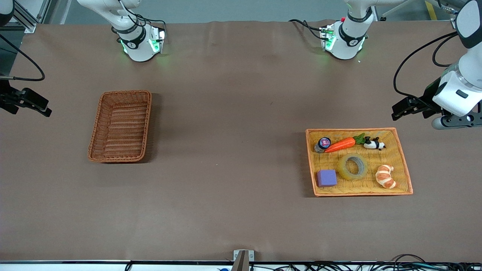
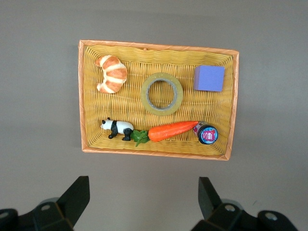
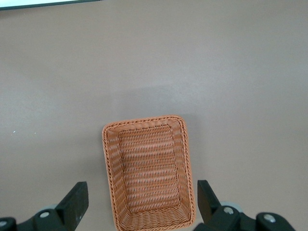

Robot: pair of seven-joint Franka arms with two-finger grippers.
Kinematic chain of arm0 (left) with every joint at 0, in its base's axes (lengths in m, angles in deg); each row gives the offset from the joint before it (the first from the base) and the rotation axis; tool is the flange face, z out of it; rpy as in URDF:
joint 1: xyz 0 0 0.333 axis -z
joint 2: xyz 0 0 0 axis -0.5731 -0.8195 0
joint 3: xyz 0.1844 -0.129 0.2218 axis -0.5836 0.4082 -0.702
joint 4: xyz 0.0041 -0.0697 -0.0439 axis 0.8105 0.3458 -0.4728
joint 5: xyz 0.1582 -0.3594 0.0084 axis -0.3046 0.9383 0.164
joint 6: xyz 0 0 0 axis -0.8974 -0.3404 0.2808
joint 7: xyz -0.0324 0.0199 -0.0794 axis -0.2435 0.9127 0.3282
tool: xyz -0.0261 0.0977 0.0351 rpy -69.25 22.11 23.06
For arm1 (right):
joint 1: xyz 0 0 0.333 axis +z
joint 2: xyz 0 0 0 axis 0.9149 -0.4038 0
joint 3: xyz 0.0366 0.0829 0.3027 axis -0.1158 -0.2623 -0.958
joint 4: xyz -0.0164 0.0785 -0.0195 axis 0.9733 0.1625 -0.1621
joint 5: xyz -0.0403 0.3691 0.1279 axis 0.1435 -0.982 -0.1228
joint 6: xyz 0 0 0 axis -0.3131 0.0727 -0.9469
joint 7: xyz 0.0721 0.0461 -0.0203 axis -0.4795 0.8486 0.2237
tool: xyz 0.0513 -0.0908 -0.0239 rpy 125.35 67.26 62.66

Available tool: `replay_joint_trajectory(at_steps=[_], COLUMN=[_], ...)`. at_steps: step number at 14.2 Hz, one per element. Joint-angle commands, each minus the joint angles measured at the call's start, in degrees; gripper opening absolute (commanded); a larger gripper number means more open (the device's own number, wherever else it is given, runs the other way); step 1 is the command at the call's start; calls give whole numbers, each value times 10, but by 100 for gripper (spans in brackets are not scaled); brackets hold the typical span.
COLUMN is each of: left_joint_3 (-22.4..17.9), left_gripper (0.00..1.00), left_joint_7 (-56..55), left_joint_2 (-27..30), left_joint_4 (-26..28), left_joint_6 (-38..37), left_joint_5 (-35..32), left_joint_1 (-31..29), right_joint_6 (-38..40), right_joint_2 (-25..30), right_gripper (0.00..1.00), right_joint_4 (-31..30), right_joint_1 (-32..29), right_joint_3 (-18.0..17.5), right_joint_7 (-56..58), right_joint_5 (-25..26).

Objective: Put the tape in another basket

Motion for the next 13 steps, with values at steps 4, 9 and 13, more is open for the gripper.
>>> replay_joint_trajectory(at_steps=[4,9,13], left_joint_3=[0,6,7], left_gripper=[100,100,100], left_joint_7=[5,-3,-14], left_joint_2=[-7,-19,-27], left_joint_4=[-13,-22,-28], left_joint_6=[-3,-16,-16], left_joint_5=[-14,-11,-7], left_joint_1=[2,4,2], right_joint_6=[1,-1,1], right_joint_2=[14,14,14], right_gripper=[100,100,100], right_joint_4=[-9,-9,-9], right_joint_1=[-6,-6,-6], right_joint_3=[-5,-5,-5], right_joint_7=[4,4,4], right_joint_5=[5,5,5])
